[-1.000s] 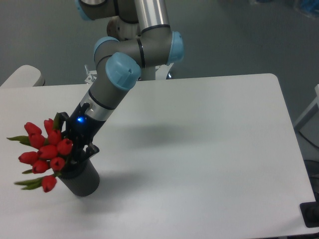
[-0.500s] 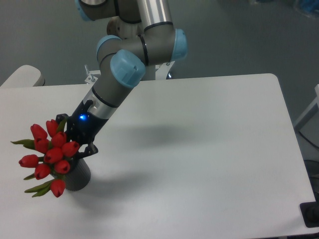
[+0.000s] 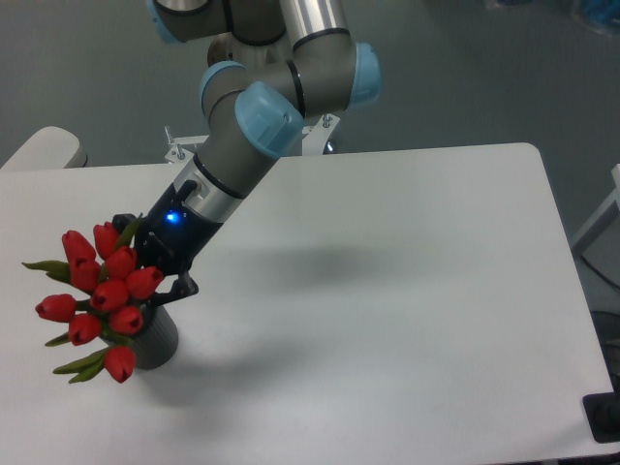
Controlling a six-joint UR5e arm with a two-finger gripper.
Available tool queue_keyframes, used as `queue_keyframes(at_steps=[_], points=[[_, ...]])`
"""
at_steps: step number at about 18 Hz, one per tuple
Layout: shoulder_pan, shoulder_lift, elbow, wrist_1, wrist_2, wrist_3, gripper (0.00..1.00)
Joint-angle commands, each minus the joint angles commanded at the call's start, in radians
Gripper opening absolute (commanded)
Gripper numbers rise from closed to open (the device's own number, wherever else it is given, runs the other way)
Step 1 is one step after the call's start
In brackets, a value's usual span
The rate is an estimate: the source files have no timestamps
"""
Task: Pick up the flowers from the vase
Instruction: 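Lift the gripped tulip bunch up out of the grey vase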
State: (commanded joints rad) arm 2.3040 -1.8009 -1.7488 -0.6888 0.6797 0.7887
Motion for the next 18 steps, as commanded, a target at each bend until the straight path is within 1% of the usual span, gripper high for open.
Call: queue_keyframes(at_steps=[4,9,14,18], points=[[0.017,0.052,0.003,-0.003,-0.032,-0.049,0.33],[0.018,0.092,0.0,-0.005,-0.046,-0.075,0.33],[0.034,0.146,0.011,-0.005,-0.065,-0.15,0.33],[0.054,0.166,0.029,-0.005,-0.097,-0.19,0.32]])
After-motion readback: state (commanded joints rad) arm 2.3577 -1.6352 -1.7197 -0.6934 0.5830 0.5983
